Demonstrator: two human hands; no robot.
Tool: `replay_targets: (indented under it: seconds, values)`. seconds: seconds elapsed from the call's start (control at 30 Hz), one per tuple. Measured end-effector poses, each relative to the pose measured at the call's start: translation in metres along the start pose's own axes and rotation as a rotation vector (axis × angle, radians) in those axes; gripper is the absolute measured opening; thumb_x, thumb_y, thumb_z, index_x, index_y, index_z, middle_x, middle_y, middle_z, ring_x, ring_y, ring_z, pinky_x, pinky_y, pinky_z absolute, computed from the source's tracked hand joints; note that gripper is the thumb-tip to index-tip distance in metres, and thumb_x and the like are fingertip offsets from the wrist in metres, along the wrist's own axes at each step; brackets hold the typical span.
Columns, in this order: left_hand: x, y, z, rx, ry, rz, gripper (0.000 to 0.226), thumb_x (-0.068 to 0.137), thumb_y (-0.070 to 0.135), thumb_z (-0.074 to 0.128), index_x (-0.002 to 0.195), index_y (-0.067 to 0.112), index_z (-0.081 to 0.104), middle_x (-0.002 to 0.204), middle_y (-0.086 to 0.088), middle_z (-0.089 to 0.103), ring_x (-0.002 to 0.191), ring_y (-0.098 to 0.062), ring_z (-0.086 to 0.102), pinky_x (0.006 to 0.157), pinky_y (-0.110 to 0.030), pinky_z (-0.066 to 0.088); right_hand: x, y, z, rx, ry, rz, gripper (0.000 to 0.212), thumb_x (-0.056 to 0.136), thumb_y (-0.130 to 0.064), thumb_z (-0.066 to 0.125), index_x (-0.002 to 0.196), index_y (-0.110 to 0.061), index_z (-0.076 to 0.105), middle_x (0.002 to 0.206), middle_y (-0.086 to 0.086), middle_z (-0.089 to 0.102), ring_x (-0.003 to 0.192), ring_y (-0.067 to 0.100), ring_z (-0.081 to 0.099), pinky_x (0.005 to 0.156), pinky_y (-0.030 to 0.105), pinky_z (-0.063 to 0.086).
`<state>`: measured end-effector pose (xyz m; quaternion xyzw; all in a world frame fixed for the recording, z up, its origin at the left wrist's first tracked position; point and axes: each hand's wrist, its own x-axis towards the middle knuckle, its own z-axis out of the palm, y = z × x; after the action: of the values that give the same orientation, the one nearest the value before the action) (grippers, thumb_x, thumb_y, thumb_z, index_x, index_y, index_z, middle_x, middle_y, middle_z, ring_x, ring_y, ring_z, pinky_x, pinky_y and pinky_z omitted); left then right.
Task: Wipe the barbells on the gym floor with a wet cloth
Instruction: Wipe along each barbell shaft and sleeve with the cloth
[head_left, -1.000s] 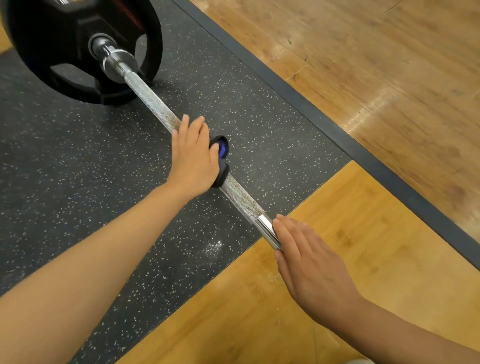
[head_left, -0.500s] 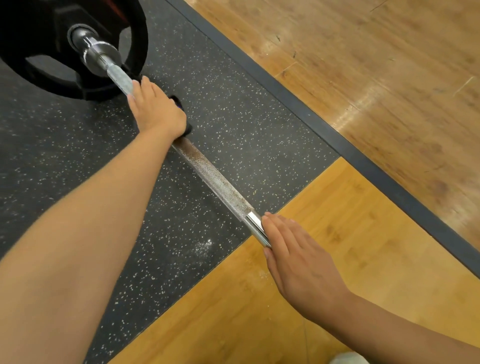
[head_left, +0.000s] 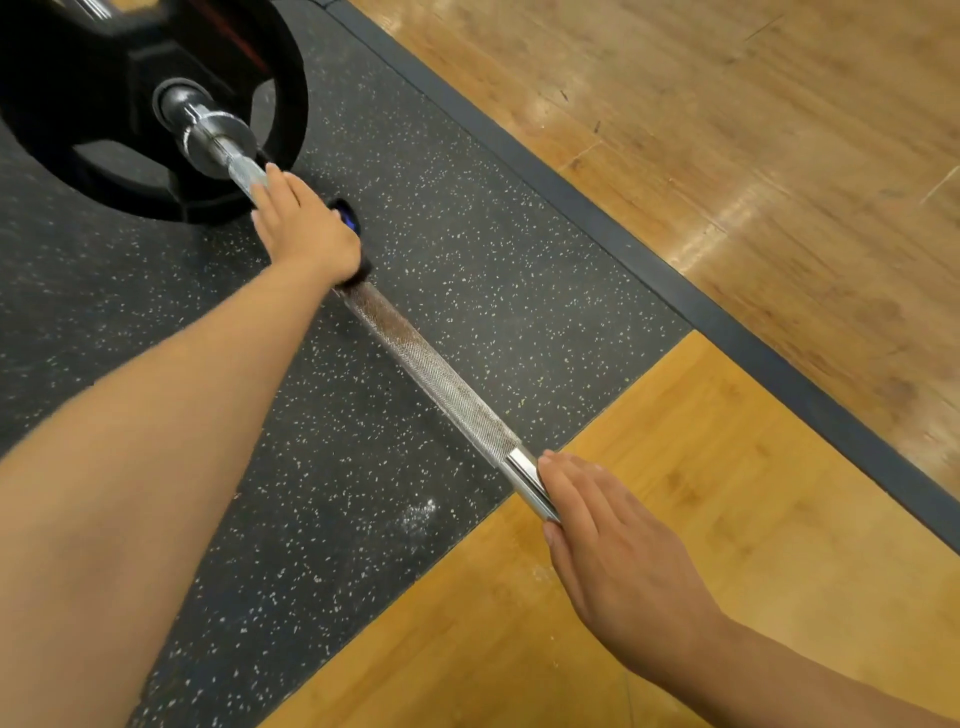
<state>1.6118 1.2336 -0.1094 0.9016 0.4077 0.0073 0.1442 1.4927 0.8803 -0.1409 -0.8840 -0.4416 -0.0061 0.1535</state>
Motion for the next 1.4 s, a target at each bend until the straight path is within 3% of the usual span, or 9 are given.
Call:
replay_targets:
  seconds: [0.37,0.7,1.0,1.17,1.4]
  values:
    - [-0.062,-0.004,0.021,0.011,-0.003,0.182,0.060,0.107,0.021,0.028,0.153,-0.006,0.001,0.163,-0.016,-0.010,0.150,-0.034,-0.012,0.122,-0.041,-0.004,-0.001,0.001,0.002,0.024,-0.024,0.018,0.045,0.101,-0.028,0.035,0.140,-0.007,0.043,0.137,0.007,0.058,0.130,0.019,0.045,0.106,0.038,0.035]
    - [-0.005,-0.001,0.004,0.134,-0.003,0.148,0.062,0.107,0.033,0.024,0.154,-0.005,0.009,0.164,-0.013,0.000,0.151,-0.029,-0.007,0.122,-0.045,-0.002,-0.001,0.004,0.002,0.031,-0.018,0.025,0.045,0.101,-0.030,0.035,0.139,-0.008,0.044,0.137,0.007,0.058,0.130,0.021,0.048,0.106,0.037,0.036]
    - [-0.086,-0.011,0.024,-0.054,0.034,0.367,0.060,0.106,0.027,0.031,0.155,-0.001,0.011,0.164,-0.014,-0.001,0.151,-0.029,-0.007,0.123,-0.042,-0.004,-0.001,0.003,0.000,0.050,-0.018,0.024,0.044,0.103,-0.030,0.033,0.140,-0.008,0.043,0.138,0.007,0.057,0.130,0.021,0.049,0.106,0.036,0.037]
    - [-0.058,-0.019,0.019,0.012,0.078,0.454,0.054,0.104,0.019,0.034,0.153,0.001,0.022,0.162,-0.018,0.012,0.150,-0.033,0.004,0.122,-0.045,0.003,0.000,0.003,0.001,0.052,-0.017,0.029,0.044,0.103,-0.031,0.032,0.140,-0.009,0.043,0.138,0.006,0.058,0.130,0.019,0.048,0.105,0.036,0.037]
    - [-0.046,-0.017,0.022,-0.070,0.143,0.415,0.046,0.103,0.017,0.035,0.141,-0.006,0.043,0.155,-0.022,0.030,0.147,-0.036,0.017,0.120,-0.050,0.010,0.000,0.004,-0.002,0.041,-0.002,0.028,0.044,0.103,-0.031,0.030,0.139,-0.008,0.043,0.135,0.007,0.059,0.129,0.018,0.045,0.106,0.036,0.035]
